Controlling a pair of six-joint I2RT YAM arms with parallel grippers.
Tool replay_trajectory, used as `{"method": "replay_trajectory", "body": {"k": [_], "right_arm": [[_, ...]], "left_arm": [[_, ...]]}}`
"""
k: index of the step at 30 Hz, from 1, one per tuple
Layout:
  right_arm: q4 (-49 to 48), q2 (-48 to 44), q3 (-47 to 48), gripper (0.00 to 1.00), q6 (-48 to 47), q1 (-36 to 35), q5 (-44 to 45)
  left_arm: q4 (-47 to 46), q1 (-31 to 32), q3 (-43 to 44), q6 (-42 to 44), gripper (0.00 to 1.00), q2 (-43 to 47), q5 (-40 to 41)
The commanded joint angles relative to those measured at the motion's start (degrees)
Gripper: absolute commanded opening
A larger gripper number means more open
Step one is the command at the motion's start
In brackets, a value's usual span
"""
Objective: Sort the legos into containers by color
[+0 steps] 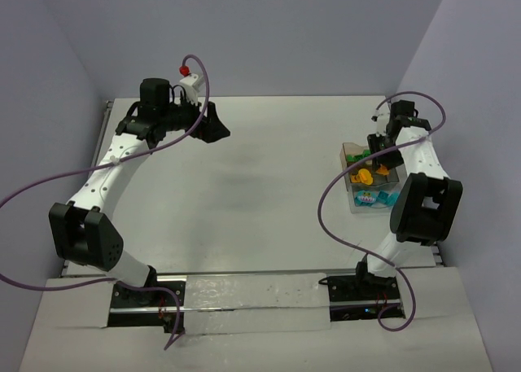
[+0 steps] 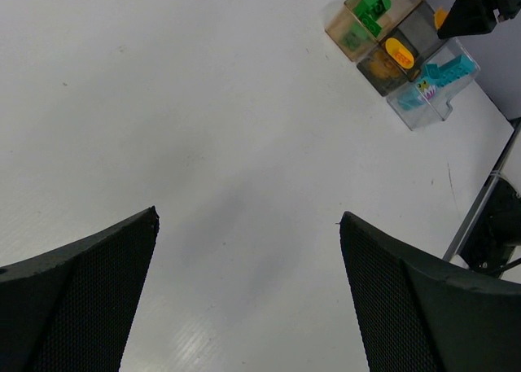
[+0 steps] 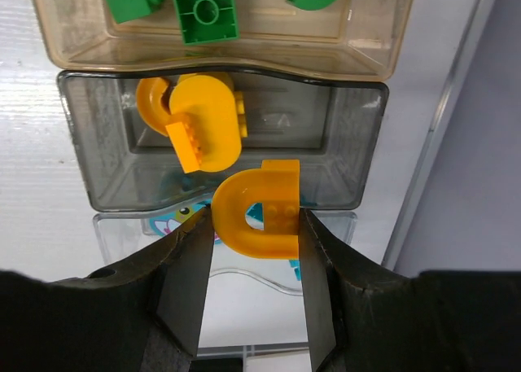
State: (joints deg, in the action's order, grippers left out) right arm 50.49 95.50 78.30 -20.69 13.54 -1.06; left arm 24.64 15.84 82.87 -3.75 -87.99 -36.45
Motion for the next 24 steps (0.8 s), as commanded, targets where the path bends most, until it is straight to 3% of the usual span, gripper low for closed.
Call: {"method": "replay_trajectory", "body": {"k": [1,11,17,24], "right_arm": [[-2.22,1.05,-0.76,0.41,-0.31,0.35,4.77],[-5.92,4.34,-0.7,0.45,-0.32,0.61,6.69],[-7.61,6.19,-0.84,0.54,-0.67,0.61,7.44],[-7.36,5.61,-0.85,0.93,-0.6,0.6,6.28]], "left_arm": [[-0.56,0.34,2.22,0.75,0.99,0.0,0.67],[-0.39,0.34,2.03,1.02,0.99,0.27,0.85],[-0.8,0.34,1.44,0.85,0.99,0.25,1.06],[-0.84,0.34,1.66,0.67,0.99,0.44,2.26]]}}
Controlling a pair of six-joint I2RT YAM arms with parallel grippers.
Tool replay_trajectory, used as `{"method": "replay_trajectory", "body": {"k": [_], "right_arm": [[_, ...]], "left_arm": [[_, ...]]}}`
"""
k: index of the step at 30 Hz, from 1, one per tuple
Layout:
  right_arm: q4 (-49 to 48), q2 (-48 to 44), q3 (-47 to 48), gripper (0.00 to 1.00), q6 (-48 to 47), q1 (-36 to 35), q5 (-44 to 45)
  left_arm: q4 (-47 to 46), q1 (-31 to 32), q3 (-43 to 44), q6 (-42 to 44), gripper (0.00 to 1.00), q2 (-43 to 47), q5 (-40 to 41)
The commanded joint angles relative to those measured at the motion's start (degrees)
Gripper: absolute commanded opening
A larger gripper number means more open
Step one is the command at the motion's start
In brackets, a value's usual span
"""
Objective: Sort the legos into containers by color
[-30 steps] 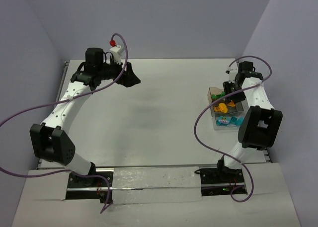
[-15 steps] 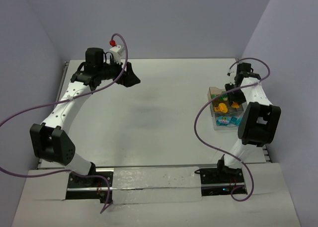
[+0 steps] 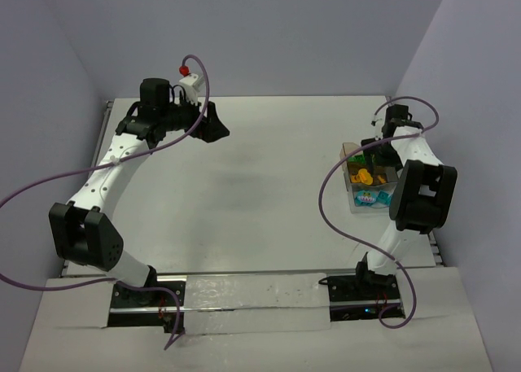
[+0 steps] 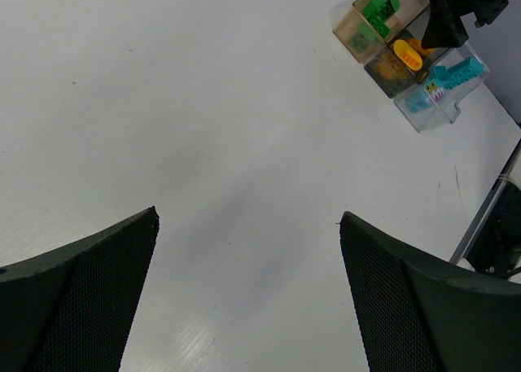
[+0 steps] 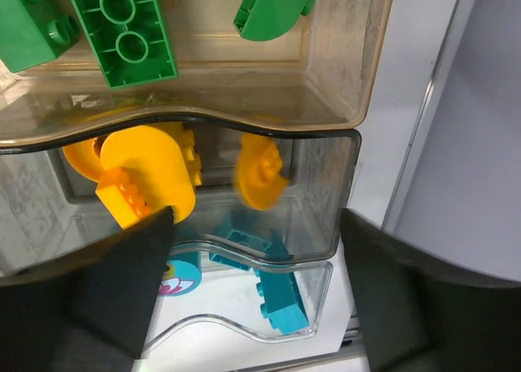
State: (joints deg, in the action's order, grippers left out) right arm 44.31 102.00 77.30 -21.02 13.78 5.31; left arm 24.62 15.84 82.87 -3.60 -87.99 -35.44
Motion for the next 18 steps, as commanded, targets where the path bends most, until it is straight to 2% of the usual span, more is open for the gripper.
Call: {"method": "replay_trajectory", "body": {"k": [1,2,8,11,14,18], "right_arm": [[-0.73,-1.35,0.38,0.96,-0.32,0.26,-0.57],[-0.1,-1.98,0.9,1.0,-0.19,0.1,-1.38],[7.09,-10.83,9.78,1.0,1.95,-1.91,-12.58],[8.36,-13.0,14.55,1.0,4.3,-5.61,-16.76],[4.99,-14.13,16.15,1.0,10.04,-11.9,-18.92],[-5.64,-14.32,14.15,1.0,18.67,-23.38,-17.63]], "left_arm": [[-0.89,0.34,1.49,0.51,0.99,0.43,1.26],[-0.9,0.33,1.42,0.41,0.99,0.35,1.33],[-0.54,-1.16,2.03,-1.06,0.99,-0.08,-1.65],[-0.29,-3.15,1.9,-2.81,0.99,-0.1,-3.72],[-0.94,-4.86,-0.35,-2.58,0.99,0.99,-1.53],[0.28,-7.23,-5.05,0.81,0.99,2.34,1.83]]}}
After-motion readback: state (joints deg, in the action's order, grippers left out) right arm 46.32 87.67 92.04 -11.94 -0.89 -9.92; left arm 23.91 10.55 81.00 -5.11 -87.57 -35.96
